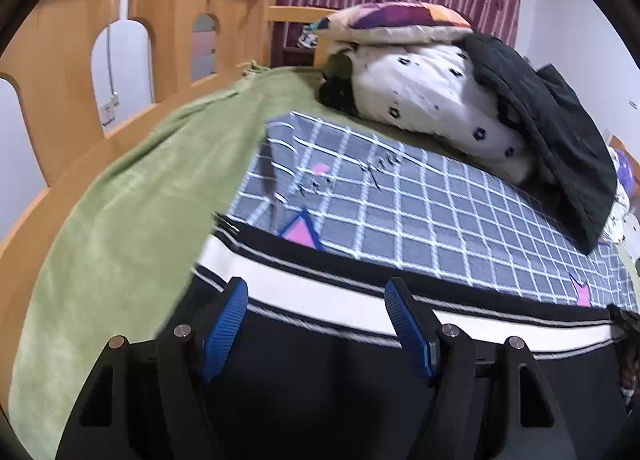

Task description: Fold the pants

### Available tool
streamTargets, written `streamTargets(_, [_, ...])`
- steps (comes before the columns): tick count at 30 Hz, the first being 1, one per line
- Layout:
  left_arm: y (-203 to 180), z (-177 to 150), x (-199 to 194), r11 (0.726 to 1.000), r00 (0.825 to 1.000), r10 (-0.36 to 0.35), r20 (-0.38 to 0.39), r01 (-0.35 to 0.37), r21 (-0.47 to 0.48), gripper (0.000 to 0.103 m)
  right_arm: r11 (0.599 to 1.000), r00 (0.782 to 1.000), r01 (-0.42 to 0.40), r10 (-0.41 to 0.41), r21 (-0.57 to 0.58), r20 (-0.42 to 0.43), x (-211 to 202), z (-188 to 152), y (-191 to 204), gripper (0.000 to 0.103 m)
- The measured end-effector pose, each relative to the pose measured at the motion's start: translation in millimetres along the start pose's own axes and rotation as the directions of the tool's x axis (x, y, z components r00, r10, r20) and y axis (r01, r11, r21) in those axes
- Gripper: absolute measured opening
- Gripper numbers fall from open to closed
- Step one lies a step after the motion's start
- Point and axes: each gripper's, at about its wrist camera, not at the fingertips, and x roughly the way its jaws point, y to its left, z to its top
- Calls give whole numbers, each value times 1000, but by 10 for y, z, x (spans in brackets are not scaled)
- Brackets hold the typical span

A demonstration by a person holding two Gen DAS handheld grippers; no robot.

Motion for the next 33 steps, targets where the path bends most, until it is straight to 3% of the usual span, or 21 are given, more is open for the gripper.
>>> streamTargets(4, [-196, -106, -154, 999, 999, -38, -22, 39, 36, 69, 999, 1000, -9, 8, 54, 24, -265, 42, -103, 5])
streamTargets(6, [-303, -141, -275, 997, 998, -58, -20, 59, 52, 69, 999, 999, 10, -12, 51, 46, -550, 48, -154, 14])
streamTargets(8, [-388, -176, -393, 996, 997, -70, -15, 71, 59, 69, 995, 995, 77, -80, 62, 63, -902, 55, -217, 38])
streamTargets(12, [-598, -347, -675, 986, 990, -142, -11, 142, 84, 69, 983, 983, 115, -133, 142, 129, -1713, -219, -516, 58])
streamTargets(14, [-706, -470, -789, 981, 987, -159, -14, 159, 111, 69, 974, 983, 110, -136, 198, 124, -2069, -482, -757, 81])
streamTargets(16, [-797, -634, -866, 979, 984, -177, -29, 179, 97, 69, 955, 983, 114, -148, 274, 107, -2345, -803, -1028, 83])
streamTargets(19, [-915, -863, -899, 969, 968, -239, -80, 243, 48, 69, 904, 986, 135, -162, 406, 33, -2488, -1268, -1439, 83])
streamTargets(22, [-1051, -1077, -941, 963, 959, -265, -103, 269, 21, 69, 827, 997, 56, -72, 559, 7, -2375, -1624, -1792, 83])
streamTargets(24, [-1132, -1192, -979, 960, 955, -275, -115, 279, 23, 69, 756, 999, -45, 14, 653, 52, -2279, -1784, -1945, 83])
streamTargets(26, [-1210, -1285, -1020, 959, 952, -279, -125, 284, 21, 69, 699, 992, -129, 79, 704, 103, -2151, -1826, -2028, 83])
streamTargets(29, [-1286, -1405, -1070, 957, 948, -288, -137, 290, -3, 69, 641, 982, -189, 144, 744, 126, -1861, -1770, -2065, 83])
streamTargets(33, [-1355, -1551, -1104, 955, 942, -295, -159, 294, -28, 69, 534, 979, -166, 190, 829, 73, -1387, -1808, -2149, 84])
